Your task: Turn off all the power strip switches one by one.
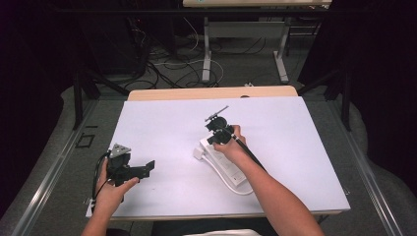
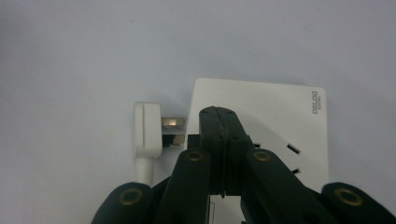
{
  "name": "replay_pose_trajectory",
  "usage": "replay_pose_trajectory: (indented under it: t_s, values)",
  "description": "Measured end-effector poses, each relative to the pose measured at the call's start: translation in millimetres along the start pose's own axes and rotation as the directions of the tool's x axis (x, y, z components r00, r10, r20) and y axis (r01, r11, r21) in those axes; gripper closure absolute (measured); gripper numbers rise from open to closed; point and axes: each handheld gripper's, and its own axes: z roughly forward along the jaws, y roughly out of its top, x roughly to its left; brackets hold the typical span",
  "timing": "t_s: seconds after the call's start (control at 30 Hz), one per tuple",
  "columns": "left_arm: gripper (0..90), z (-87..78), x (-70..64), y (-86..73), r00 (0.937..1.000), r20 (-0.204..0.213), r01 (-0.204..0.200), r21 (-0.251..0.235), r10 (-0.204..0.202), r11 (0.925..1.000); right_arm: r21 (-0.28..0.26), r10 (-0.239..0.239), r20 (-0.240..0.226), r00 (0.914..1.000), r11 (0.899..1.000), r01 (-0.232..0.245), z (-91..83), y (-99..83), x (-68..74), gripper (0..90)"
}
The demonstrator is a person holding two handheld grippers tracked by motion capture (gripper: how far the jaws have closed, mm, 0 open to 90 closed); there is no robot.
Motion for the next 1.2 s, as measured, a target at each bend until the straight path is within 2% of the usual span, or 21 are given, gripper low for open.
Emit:
replay_pose_trajectory:
  t_s: [0.03,0.07,0.1,0.17,0.2,0.23,0.27,0.3,0.33,0.37,0.4,0.43,0.5,0.6,0.63,0.67,0.77,0.83,1.17,1.2]
  values:
    - [0.8,-0.2,0.1,-0.1,1.0,0.0,0.0,0.001,0.0,1.0,0.0,-0.019,0.005,0.9998,1.0,0.019,1.2,-0.2,-1.3,90.0]
    - [0.8,-0.6,0.5,-0.1,1.0,-0.001,-0.003,0.003,0.003,1.0,0.005,-0.015,0.009,0.9998,1.0,0.015,2.2,-0.1,-0.9,90.0]
    - [0.8,-0.7,0.6,-0.2,1.0,-0.002,-0.002,-0.001,0.002,1.0,0.065,-0.018,0.013,0.9998,0.998,0.017,-0.2,2.1,-0.5,90.0]
    - [0.9,-1.5,0.6,0.0,1.0,-0.002,-0.001,0.004,0.001,1.0,0.001,-0.009,0.0,1.0,1.0,0.009,5.8,-0.1,-0.4,90.0]
    - [0.9,-1.7,0.6,-0.1,1.0,-0.001,-0.001,0.006,0.001,1.0,-0.005,-0.018,0.0,0.9998,1.0,0.018,7.1,0.1,-1.0,90.0]
    - [0.9,-1.7,0.6,-0.3,1.0,-0.002,0.0,0.005,0.0,1.0,-0.002,-0.012,-0.001,0.9999,1.0,0.012,7.6,0.2,-0.8,90.0]
    - [0.8,-1.4,0.2,-0.6,1.0,-0.003,0.006,-0.001,-0.006,1.0,0.062,-0.009,0.005,0.9999,0.998,0.009,3.9,1.9,-0.5,90.0]
    - [0.9,-1.5,0.4,-0.6,1.0,-0.003,0.004,0.001,-0.004,1.0,0.018,-0.016,0.014,0.9998,1.0,0.015,7.4,0.4,-1.3,90.0]
    - [0.8,-1.3,0.5,-0.8,1.0,-0.003,0.004,-0.003,-0.004,1.0,0.011,-0.011,0.014,0.9998,1.0,0.011,8.2,0.4,-1.2,90.0]
    - [0.8,-1.7,0.9,-0.8,1.0,-0.003,-0.001,0.001,0.001,1.0,0.03,-0.012,0.016,0.9998,0.999,0.012,7.1,1.0,-1.3,90.0]
    - [0.8,-1.8,0.8,-0.9,1.0,-0.003,0.003,0.0,-0.003,1.0,0.017,-0.006,0.009,0.9999,1.0,0.006,8.6,0.8,-0.7,90.0]
    - [0.8,-1.8,0.9,-1.0,1.0,-0.003,0.003,0.0,-0.003,1.0,0.036,-0.006,0.016,0.9999,0.999,0.006,8.2,1.7,-0.2,90.0]
    - [0.8,-2.1,0.9,-0.9,1.0,-0.002,0.0,0.002,0.0,1.0,0.006,-0.015,0.009,0.9999,1.0,0.015,11.7,0.7,0.3,90.0]
    - [0.8,-1.6,0.2,-0.9,1.0,-0.003,0.004,-0.006,-0.004,1.0,0.046,-0.01,0.01,0.9999,0.999,0.01,9.9,1.7,1.6,90.0]
    - [0.8,-1.4,0.2,-0.9,1.0,-0.003,0.004,-0.006,-0.004,1.0,0.027,-0.008,0.009,0.9999,1.0,0.008,11.2,1.2,1.8,90.0]
    - [0.8,-1.2,-0.1,-0.9,1.0,-0.002,0.007,-0.007,-0.007,1.0,0.049,-0.012,0.01,0.9999,0.999,0.012,9.7,1.7,1.6,90.0]
    - [0.8,-1.7,-0.1,-0.5,1.0,0.001,0.003,0.002,-0.003,1.0,0.054,-0.019,0.018,0.9997,0.998,0.018,9.7,1.5,0.7,90.0]
    - [0.8,-1.6,-0.3,-0.5,1.0,-0.001,0.001,0.001,-0.001,1.0,0.05,-0.011,0.006,0.9999,0.999,0.011,9.8,1.6,1.0,90.0]
    - [0.9,-1.6,0.2,-0.6,1.0,-0.001,-0.002,0.006,0.002,1.0,0.054,-0.021,0.018,0.9996,0.998,0.02,9.8,1.3,0.4,90.0]
    - [0.8,-1.5,0.0,-0.6,1.0,-0.001,0.002,0.003,-0.002,1.0,0.041,-0.019,0.017,0.9997,0.999,0.018,10.9,0.8,0.5,90.0]
